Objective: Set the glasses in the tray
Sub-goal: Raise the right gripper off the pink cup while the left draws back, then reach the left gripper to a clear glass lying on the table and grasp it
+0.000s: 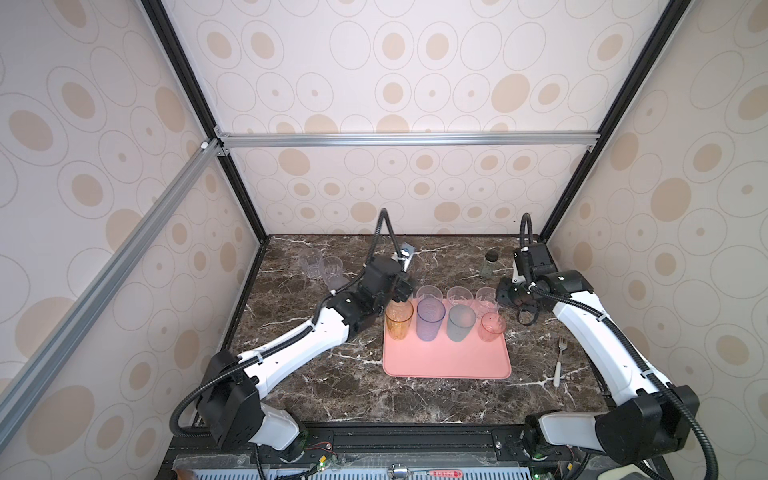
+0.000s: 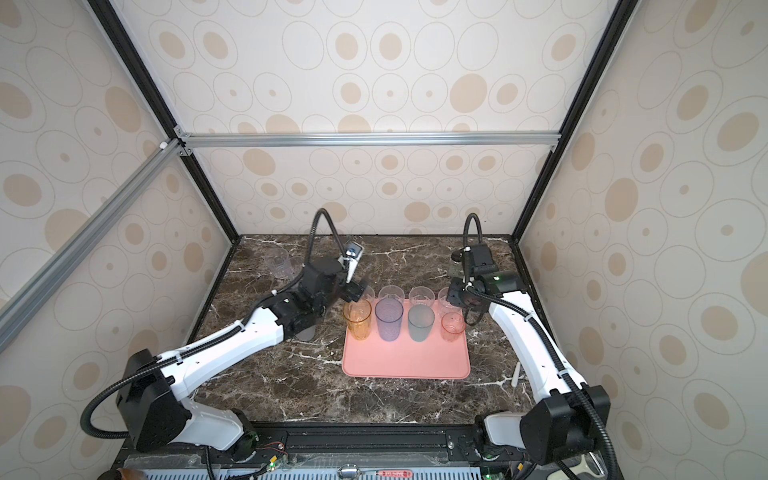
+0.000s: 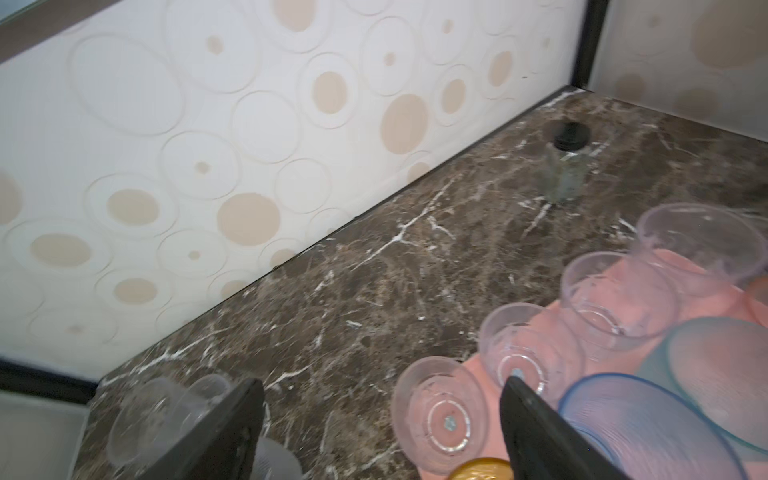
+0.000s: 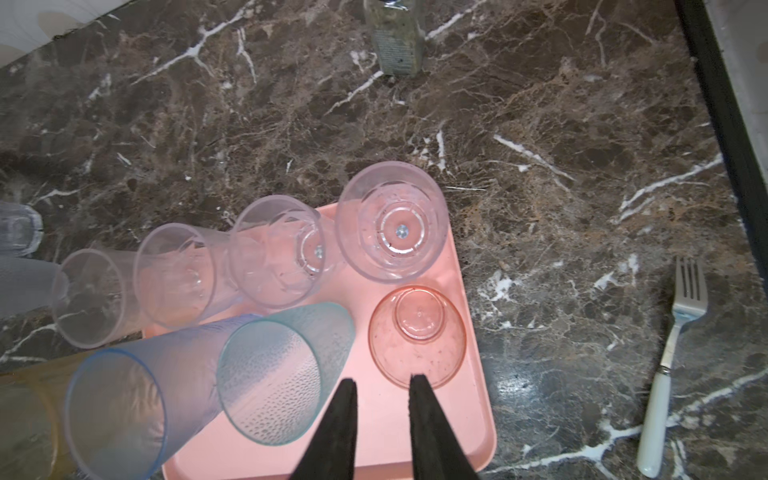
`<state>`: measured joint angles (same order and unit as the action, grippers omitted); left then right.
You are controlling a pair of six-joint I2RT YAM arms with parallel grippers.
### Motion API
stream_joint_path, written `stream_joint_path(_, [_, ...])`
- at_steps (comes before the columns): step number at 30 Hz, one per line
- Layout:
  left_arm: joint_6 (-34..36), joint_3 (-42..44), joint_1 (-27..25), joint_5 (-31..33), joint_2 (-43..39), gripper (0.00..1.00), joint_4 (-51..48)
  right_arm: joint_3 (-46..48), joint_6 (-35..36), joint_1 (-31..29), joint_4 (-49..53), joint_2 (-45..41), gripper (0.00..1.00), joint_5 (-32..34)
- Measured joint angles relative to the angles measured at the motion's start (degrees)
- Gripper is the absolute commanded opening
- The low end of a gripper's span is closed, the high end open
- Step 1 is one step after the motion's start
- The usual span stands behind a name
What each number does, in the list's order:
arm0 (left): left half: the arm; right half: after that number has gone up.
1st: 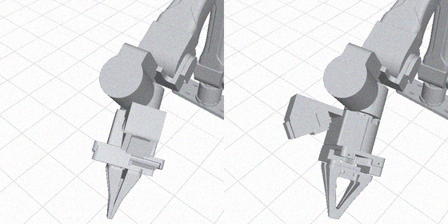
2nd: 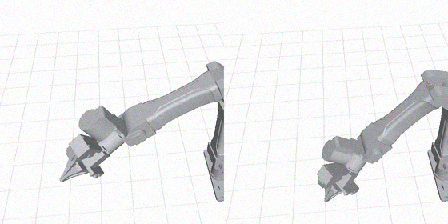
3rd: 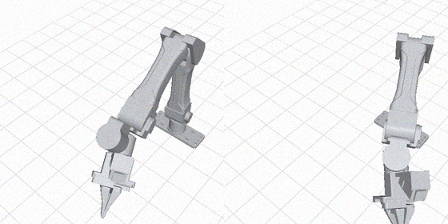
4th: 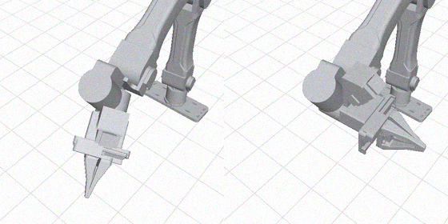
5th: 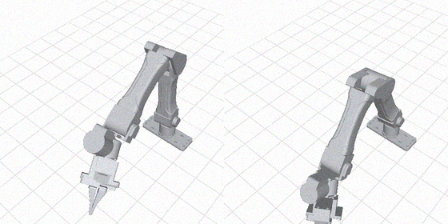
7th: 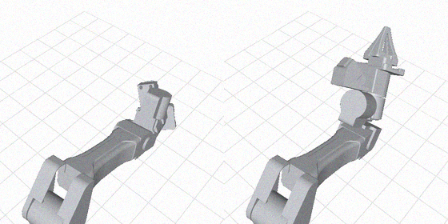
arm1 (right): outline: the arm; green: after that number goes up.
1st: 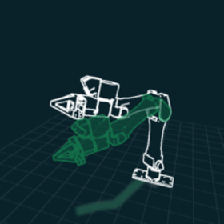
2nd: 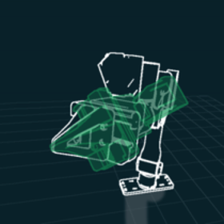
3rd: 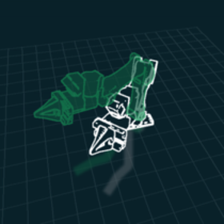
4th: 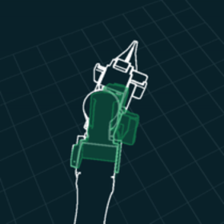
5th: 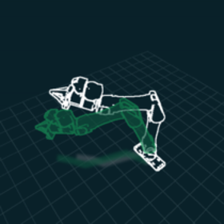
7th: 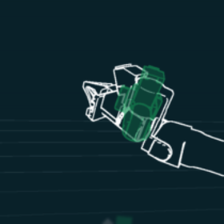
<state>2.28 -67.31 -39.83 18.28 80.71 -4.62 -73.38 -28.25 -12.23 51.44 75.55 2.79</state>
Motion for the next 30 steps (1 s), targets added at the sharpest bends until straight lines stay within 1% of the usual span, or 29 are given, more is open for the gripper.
stream_joint_path(3, [-1.6, 0.0, 6.69, -0.81, -2.1, 0.86, -2.1, -1.27, -0.96, -1.7, -0.17, 1.18, 0.25, -1.14])
stream_joint_path(7, [-3.39, 0.0, 15.69, -4.22, -1.97, 0.84, -3.74, -3.63, -1.99, -4.17, -0.85, 4.74, 0.25, -1.81])
stream_joint_path(10, [-4.85, -0.59, 21.64, -7.85, 0.55, 0.82, -4.44, -5.7, -2.38, -6.69, -1.46, 7.82, 0.27, -2.14])
stream_joint_path(13, [-6.54, -3.19, 26.67, -11.26, 5.18, 0.81, -5.42, -9.09, -2.4, -9.05, -1.64, 11.41, 0.29, -2.75])
stream_joint_path(17, [-9.46, -7.17, 32.28, -15.85, 11.3, 0.8, -7.08, -16.24, -2.36, -12.24, -1.79, 17.55, 0.3, -3.37])
stream_joint_path(22, [-12.26, -9.6, 38.62, -19.69, 15.67, 0.79, -7.76, -26.56, -2.36, -16.35, -2.51, 26.27, 0.3, -4.46])
stream_joint_path(26, [-14.21, -11.5, 44.68, -23.8, 18.88, 0.75, -8.17, -35.58, -2.36, -20.2, -2.8, 33.7, 0.3, -5.33])
stream_joint_path(30, [-14.97, -16.09, 48.85, -27.5, 23.89, 0.72, -9.75, -44.02, -2.29, -22.91, -2.12, 39.76, 0.31, -6.19])
